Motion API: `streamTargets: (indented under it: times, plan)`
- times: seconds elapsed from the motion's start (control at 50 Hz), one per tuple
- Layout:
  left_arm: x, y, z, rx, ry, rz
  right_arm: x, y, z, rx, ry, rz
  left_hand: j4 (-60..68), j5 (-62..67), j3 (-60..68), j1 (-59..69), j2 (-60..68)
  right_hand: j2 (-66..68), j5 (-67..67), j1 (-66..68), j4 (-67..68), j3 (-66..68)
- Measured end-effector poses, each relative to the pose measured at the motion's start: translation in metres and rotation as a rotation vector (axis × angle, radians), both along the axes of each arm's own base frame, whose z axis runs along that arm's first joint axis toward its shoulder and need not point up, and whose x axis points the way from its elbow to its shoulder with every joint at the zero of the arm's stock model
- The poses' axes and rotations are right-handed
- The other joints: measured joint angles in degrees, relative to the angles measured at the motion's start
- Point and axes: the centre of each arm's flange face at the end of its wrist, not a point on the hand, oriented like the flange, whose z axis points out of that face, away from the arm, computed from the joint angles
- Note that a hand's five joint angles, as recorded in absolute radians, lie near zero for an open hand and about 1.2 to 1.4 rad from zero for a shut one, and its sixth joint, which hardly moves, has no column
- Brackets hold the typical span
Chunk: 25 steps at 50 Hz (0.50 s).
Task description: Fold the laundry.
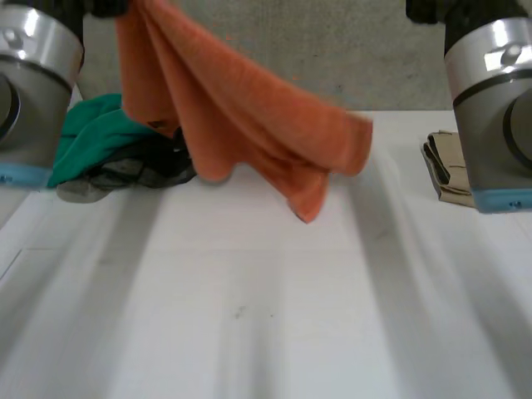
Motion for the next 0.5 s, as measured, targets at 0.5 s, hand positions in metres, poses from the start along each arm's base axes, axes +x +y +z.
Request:
streamTargets:
  times: [0.5]
  plan:
    - [0.008,0.093,-0.103,0.217,-0.334,-0.163,0.003,-0.005,-0.175,0.832,0.303,0.153,0.0,0.0,0.0,0.0,0.1,-51.0,-53.9,-39.8,-52.3,-52.2]
